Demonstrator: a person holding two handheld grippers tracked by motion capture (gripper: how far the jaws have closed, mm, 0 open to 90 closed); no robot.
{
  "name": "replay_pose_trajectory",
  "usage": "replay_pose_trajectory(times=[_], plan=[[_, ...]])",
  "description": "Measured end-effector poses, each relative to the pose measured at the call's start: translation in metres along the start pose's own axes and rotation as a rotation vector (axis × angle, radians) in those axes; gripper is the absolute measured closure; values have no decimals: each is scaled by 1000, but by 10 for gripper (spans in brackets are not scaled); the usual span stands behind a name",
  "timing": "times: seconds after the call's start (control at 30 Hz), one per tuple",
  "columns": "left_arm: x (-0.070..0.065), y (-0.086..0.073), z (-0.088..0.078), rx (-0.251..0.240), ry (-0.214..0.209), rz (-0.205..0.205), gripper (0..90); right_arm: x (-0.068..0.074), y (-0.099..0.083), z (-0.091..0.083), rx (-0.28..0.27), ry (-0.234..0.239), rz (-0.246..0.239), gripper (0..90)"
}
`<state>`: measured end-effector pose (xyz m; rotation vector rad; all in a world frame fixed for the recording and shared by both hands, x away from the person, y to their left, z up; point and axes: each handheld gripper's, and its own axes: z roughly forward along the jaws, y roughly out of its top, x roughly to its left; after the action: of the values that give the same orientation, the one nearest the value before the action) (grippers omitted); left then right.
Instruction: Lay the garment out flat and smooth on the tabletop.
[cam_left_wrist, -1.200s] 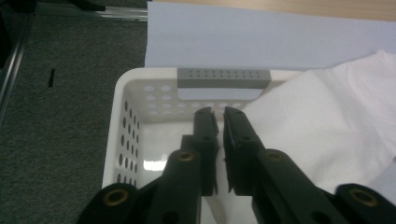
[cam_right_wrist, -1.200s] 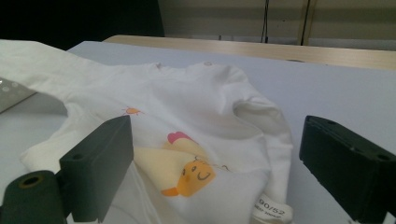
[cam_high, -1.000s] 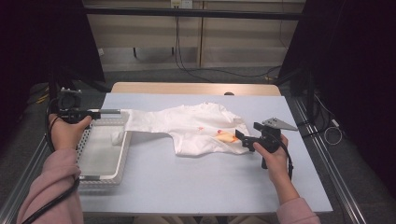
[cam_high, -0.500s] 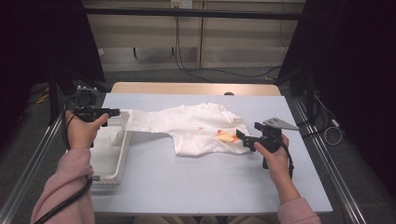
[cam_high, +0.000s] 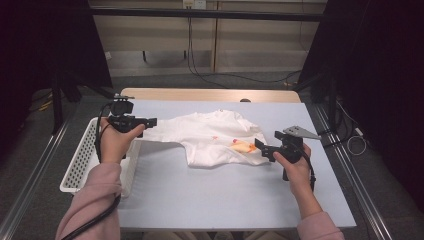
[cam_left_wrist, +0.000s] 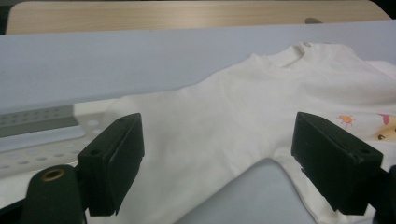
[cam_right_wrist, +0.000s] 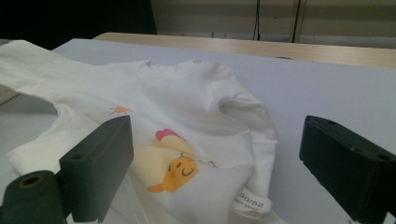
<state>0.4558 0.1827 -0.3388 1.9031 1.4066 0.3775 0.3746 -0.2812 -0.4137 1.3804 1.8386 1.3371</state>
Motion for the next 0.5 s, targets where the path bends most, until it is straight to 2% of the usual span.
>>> replay_pose_trajectory(times=[0.07,0.1,0.2,0.23,0.27,0.37,0.5], plan=[[-7,-3,4,7,-15,8,167,0,0,0,4,2,2,95],[-14,-5,9,7,-22,27,158,-1,0,0,2,-3,-2,96],[-21,-9,14,9,-42,39,157,-2,0,0,8,-9,-1,98],[-28,-12,18,6,-55,53,153,-4,0,1,11,-9,-3,98],[-28,-12,18,6,-55,53,154,-4,0,1,11,-9,-3,98],[-40,-19,27,18,-84,71,150,-6,1,1,17,-17,9,107],[-49,-27,36,24,-100,87,141,-9,4,2,27,-36,0,117]])
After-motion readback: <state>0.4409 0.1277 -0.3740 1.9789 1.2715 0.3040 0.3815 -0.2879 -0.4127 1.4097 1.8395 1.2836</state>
